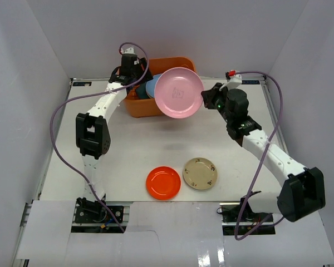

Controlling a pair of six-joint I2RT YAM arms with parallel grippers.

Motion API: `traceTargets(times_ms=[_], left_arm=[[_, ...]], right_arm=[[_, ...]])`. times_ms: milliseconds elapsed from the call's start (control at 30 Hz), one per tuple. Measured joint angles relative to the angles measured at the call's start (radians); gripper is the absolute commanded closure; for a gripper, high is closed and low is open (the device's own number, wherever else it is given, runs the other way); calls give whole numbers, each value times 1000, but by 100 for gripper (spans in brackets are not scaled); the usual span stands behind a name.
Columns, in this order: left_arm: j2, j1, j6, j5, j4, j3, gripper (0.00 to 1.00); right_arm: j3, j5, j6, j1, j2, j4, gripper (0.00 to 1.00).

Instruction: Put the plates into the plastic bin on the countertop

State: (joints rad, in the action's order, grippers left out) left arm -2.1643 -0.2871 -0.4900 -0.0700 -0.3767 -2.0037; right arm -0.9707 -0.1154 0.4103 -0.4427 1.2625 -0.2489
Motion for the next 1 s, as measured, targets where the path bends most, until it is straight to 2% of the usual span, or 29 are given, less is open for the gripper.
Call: traceTargets(times_ms=[67,133,367,500,600,633,767,867,1000], left_arm=[[39,2,4,-1,-4,12,19],[145,3,4,-5,14,107,21],[793,4,-57,-6,91,699,23],[1042,8,-95,82,59,996,19],[1082,7,-124,199,8,1181,18],[1071,7,-133,241,-24,1234,18],[1000,-19,-143,367,-121,1354,15],[974,-60,-141,421,-149,1381,15],[928,-99,-135,457,-138,1382,17]], right_arm=[[-91,-16,-18,0,83,8,92],[-193,-32,-34,0,180,7,92],[-529,-66,-98,2,508,45,92],[-727,-76,-132,2,675,93,92],[-810,-74,-134,2,753,133,91],[-837,-70,-133,2,778,148,88],[-950,-58,-121,2,867,208,51],[-968,-43,-121,2,874,241,40],[-953,-26,-130,2,839,254,40]])
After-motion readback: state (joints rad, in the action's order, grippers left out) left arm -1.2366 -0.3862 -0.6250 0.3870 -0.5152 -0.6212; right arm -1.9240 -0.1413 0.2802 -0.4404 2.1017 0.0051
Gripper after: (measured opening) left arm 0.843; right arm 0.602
